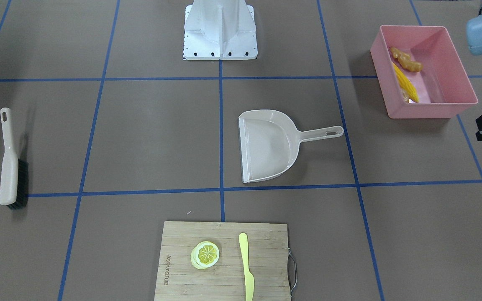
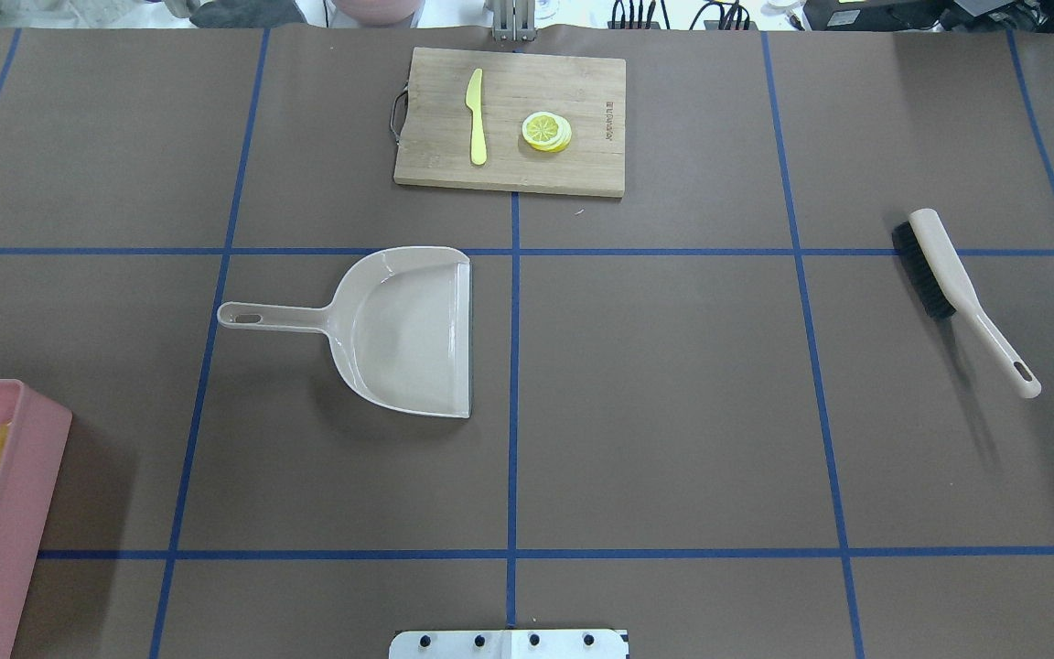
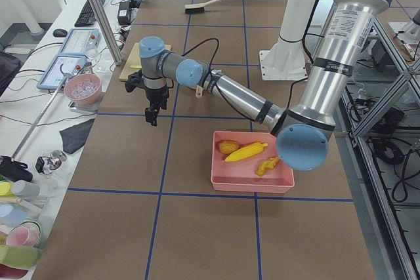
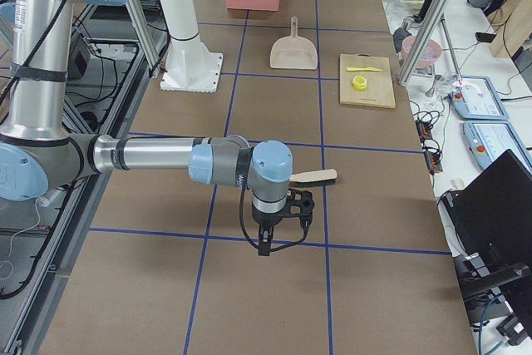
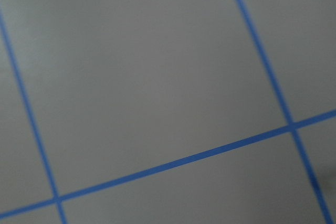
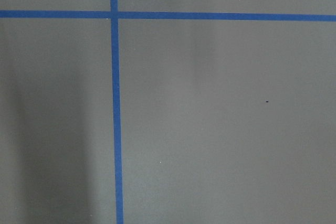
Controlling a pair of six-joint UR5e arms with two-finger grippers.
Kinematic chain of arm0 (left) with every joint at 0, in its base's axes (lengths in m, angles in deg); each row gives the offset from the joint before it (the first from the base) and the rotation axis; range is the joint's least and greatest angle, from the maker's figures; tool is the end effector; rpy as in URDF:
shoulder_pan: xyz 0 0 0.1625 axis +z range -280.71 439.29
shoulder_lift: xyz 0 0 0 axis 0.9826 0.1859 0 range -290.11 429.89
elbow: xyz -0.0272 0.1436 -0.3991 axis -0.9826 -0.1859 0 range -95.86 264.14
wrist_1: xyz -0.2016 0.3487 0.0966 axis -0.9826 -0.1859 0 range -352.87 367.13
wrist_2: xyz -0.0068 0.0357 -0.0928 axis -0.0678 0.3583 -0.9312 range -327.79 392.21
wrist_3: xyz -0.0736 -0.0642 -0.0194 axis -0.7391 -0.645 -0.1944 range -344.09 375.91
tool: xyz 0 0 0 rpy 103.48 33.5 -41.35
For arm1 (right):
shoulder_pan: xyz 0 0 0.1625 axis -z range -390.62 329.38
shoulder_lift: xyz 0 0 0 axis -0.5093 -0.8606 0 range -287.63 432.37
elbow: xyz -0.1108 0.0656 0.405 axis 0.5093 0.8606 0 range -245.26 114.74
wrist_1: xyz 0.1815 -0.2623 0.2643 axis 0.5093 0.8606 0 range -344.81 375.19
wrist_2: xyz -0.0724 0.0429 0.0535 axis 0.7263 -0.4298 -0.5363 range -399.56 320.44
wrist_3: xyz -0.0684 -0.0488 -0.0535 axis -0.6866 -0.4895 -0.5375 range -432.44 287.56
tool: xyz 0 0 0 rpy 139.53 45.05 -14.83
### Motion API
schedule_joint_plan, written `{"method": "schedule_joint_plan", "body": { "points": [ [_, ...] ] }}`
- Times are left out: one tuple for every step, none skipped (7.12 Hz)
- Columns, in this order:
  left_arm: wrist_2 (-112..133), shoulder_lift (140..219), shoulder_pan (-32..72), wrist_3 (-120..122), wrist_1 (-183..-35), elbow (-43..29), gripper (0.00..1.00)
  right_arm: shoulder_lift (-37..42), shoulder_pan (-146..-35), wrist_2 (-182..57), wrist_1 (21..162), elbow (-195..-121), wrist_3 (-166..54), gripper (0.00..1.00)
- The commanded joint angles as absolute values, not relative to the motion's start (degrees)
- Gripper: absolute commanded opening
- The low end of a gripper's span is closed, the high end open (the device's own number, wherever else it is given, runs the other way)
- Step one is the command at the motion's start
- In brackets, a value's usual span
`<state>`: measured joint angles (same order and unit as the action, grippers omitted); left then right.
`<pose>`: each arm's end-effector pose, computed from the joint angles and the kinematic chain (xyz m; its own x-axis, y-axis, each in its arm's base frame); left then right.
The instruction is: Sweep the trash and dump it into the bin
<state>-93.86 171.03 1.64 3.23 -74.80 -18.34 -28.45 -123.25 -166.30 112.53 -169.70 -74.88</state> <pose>0.0466 -0.5621 0.4731 0.7826 0.1126 -0.6123 -0.0352 0.9899 0.1371 0.0922 -0.4023 0.6413 0.8000 0.0329 0.5992 -0.0117 0.9992 -0.0393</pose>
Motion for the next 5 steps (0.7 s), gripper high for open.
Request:
{"method": "schedule_joint_plan", "body": {
  "points": [
    [-96.3,165.0,-2.4,3.3,-75.3,-19.0,0.98,-28.5,-123.3,-166.3,112.6,-169.7,-74.9,1.00],
    [-96.9,161.9,-4.4,3.3,-75.6,-19.2,0.98,-28.5,-123.3,-166.3,112.6,-169.7,-74.8,1.00],
    [-98.8,159.7,-6.6,3.3,-75.5,-19.0,0.98,-28.5,-123.3,-166.4,112.6,-169.8,-74.8,1.00],
    [-99.6,157.4,-8.5,3.4,-75.6,-18.6,0.98,-28.5,-123.3,-166.4,112.7,-169.8,-74.8,1.00],
    [-99.6,155.7,-10.0,4.9,-75.6,-18.7,0.98,-28.6,-123.3,-166.4,112.8,-169.5,-74.8,1.00]
  ]
}}
